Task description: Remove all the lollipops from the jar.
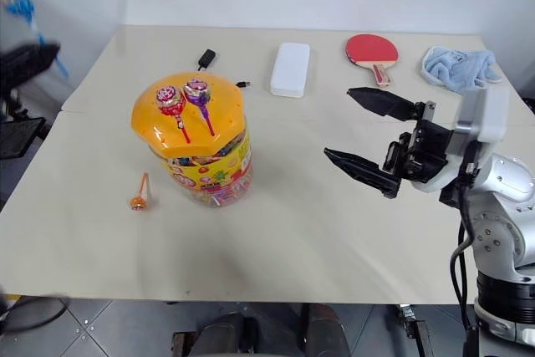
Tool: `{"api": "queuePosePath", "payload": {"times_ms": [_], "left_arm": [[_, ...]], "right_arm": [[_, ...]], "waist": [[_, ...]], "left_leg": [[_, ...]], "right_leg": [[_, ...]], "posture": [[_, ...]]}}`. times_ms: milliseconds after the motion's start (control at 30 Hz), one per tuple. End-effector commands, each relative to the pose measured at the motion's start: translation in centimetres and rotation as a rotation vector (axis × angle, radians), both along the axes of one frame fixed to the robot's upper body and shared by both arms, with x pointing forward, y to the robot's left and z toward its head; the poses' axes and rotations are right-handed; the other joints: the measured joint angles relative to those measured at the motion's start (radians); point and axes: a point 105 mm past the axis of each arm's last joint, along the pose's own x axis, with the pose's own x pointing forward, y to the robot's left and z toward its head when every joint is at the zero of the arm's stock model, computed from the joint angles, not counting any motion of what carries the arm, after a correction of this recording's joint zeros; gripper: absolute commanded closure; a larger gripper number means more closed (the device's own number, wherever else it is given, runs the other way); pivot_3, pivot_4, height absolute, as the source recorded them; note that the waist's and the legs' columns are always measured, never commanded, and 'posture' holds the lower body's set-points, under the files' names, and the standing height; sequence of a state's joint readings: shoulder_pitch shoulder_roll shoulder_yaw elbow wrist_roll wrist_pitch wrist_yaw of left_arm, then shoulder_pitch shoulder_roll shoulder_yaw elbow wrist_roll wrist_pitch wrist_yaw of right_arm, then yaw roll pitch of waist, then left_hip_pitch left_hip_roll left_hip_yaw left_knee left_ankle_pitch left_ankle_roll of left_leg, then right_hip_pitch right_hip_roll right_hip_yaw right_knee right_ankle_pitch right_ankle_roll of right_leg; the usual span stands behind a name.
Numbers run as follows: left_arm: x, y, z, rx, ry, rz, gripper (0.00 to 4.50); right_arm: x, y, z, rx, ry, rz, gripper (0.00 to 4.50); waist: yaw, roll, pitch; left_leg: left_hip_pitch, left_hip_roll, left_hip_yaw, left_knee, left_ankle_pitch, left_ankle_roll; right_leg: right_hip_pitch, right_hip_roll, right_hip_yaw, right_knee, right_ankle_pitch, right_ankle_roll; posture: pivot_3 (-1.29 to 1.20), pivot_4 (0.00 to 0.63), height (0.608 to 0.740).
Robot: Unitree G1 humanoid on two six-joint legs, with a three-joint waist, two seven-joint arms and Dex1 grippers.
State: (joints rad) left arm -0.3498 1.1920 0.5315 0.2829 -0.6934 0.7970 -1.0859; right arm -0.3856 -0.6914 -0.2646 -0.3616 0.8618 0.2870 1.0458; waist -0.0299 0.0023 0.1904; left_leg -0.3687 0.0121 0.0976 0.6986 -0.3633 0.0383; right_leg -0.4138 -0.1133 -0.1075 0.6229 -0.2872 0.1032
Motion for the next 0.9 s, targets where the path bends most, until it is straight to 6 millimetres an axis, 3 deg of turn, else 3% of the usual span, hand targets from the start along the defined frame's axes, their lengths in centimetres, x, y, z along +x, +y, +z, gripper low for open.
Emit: {"api": "queuePosePath", "payload": {"times_ms": [33,167,300,500,667,700,900], "left_arm": [[-2.8,4.3,-3.9,0.083,0.209,0.178,4.49],[-4.9,5.3,-8.6,0.057,0.358,0.267,4.49],[-5.1,4.5,-11.1,0.064,0.387,0.273,4.49],[-3.6,2.7,-12.3,0.028,0.359,0.253,4.49],[-2.3,0.9,-11.5,0.001,0.327,0.202,4.49],[-2.3,0.5,-11.4,-0.002,0.333,0.18,4.01],[-2.7,0.4,-11.1,0.009,0.365,0.177,2.29]], "right_arm": [[-0.2,0.2,-0.1,-0.011,-0.018,0.031,0.0],[0.0,0.8,-1.4,-0.039,0.004,0.068,0.0],[0.1,1.0,-2.4,-0.063,0.019,0.086,0.0],[0.4,0.9,-3.1,-0.075,0.029,0.082,0.0],[0.2,0.7,-3.6,-0.071,0.051,0.07,0.0],[0.2,0.7,-3.6,-0.07,0.053,0.069,0.0],[0.2,0.3,-3.7,-0.066,0.058,0.054,0.0]], "waist": [[-0.001,0.0,0.0],[0.018,-0.005,-0.001],[0.034,-0.005,-0.001],[0.026,-0.005,-0.001],[0.025,-0.005,-0.001],[0.024,-0.005,-0.001],[0.024,-0.005,-0.001]], "left_leg": [[0.001,0.0,0.001,-0.002,0.0,0.0],[-0.002,0.002,-0.003,0.0,-0.001,-0.001],[-0.002,0.001,-0.004,0.0,-0.001,-0.001],[-0.001,0.001,-0.004,-0.001,-0.002,-0.002],[-0.001,0.001,-0.004,-0.001,-0.002,-0.002],[-0.001,0.001,-0.003,-0.001,-0.002,-0.001],[-0.001,0.001,-0.003,-0.001,-0.002,-0.002]], "right_leg": [[0.0,-0.001,0.0,0.0,0.0,0.0],[-0.001,-0.003,0.0,0.0,-0.001,-0.001],[0.0,-0.006,0.0,-0.001,-0.001,-0.001],[0.0,-0.007,0.0,-0.001,-0.001,-0.001],[0.0,-0.006,0.0,0.0,-0.001,-0.002],[0.0,-0.006,0.0,0.0,-0.001,-0.001],[0.0,-0.006,0.0,0.0,-0.001,-0.001]], "posture": [[0.0,0.15,0.74],[0.0,0.15,0.74],[0.0,0.15,0.74],[0.0,0.15,0.74],[0.0,0.15,0.74],[0.0,0.15,0.74],[0.0,0.15,0.74]]}}
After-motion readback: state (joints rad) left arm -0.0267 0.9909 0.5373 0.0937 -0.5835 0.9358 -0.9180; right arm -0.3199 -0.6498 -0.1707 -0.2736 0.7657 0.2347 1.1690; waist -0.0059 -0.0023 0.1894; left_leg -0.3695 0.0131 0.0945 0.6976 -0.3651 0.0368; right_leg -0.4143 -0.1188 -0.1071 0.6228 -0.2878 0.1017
